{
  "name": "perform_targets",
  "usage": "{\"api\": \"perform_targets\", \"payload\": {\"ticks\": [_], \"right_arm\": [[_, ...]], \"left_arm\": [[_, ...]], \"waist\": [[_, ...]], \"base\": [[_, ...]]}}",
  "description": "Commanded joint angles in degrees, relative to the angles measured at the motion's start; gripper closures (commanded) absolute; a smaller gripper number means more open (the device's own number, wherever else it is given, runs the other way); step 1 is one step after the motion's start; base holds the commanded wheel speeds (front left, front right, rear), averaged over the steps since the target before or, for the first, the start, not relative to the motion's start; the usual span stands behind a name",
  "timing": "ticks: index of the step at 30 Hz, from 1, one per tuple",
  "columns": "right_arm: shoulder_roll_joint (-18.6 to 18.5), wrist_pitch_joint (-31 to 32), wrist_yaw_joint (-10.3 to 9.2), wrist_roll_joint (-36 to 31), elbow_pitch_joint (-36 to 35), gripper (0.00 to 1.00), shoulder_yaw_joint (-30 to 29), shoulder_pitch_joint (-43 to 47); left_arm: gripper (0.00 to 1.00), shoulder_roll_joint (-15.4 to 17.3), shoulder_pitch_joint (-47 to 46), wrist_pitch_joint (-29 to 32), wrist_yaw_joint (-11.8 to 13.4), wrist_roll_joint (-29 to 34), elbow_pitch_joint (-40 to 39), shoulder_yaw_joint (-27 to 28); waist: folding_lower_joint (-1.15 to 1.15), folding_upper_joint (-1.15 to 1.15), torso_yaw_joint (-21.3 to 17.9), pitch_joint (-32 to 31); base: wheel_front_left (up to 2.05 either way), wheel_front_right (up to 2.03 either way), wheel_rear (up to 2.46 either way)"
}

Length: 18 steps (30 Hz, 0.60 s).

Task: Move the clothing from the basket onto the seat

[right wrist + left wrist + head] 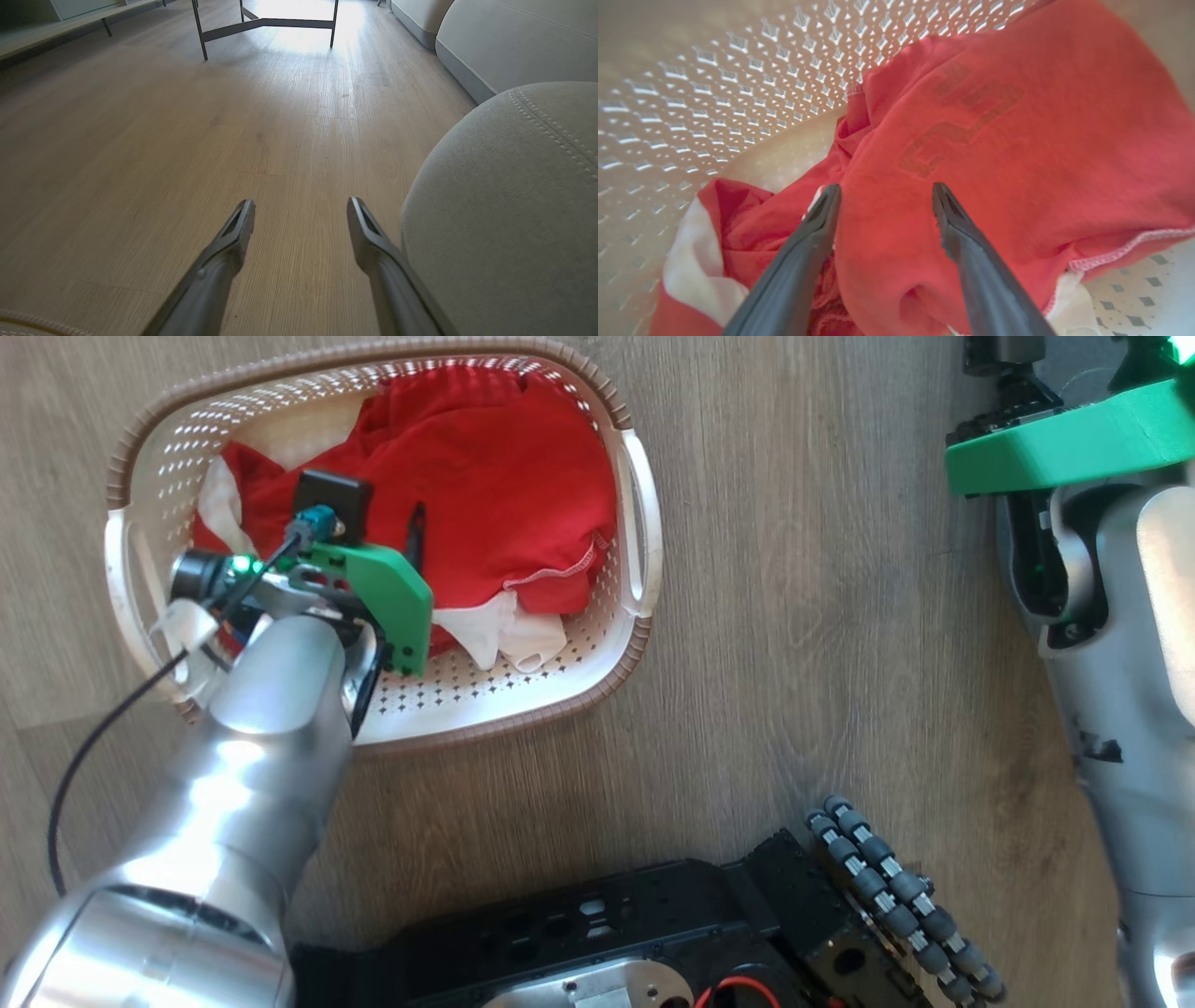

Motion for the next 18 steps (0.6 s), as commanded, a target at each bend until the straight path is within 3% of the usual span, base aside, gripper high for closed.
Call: {"api": "perform_targets", "payload": {"ticks": [1, 5, 15, 16, 17, 18], "right_arm": [[0.51, -0.27, 0.40, -0.38, -1.84, 0.00, 0.24, 1.13], [0.84, -0.27, 0.40, -0.22, -1.69, 0.00, 0.10, 1.17], [1.37, -0.27, 0.40, 0.19, -1.09, 0.00, 0.45, 0.82], [1.42, -0.27, 0.40, 0.25, -1.04, 0.00, 0.45, 0.80], [1.41, -0.27, 0.40, 0.27, -0.98, 0.00, 0.44, 0.78], [1.39, -0.27, 0.40, 0.32, -0.90, 0.00, 0.40, 0.75]], "left_arm": [[0.00, 0.94, 0.12, 0.09, 0.88, -0.37, 0.94, 0.43], [0.00, 0.94, -0.84, 3.00, 1.48, -1.16, 3.04, 0.15], [0.00, 0.94, 0.45, 9.18, -2.61, -6.93, 3.98, 0.61], [0.04, 0.94, 0.80, 9.53, -3.13, -7.42, 3.80, 0.23], [1.00, 0.94, 1.07, 9.76, -3.48, -7.85, 3.58, -0.16], [1.00, 0.94, 1.27, 9.69, -3.73, -8.27, 3.26, -0.53]], "waist": [[0.00, 0.00, -0.18, 0.32], [0.00, 0.00, -0.37, 0.76], [0.00, 0.00, -0.79, 0.89], [0.00, 0.00, -0.82, 0.74], [0.00, 0.00, -0.80, 0.55], [0.00, 0.00, -0.75, 0.32]], "base": [[0.00, 0.00, 0.00], [0.00, 0.00, 0.00], [0.00, 0.00, 0.00], [0.00, 0.00, 0.00], [0.00, 0.00, 0.00], [0.00, 0.00, 0.00]]}}
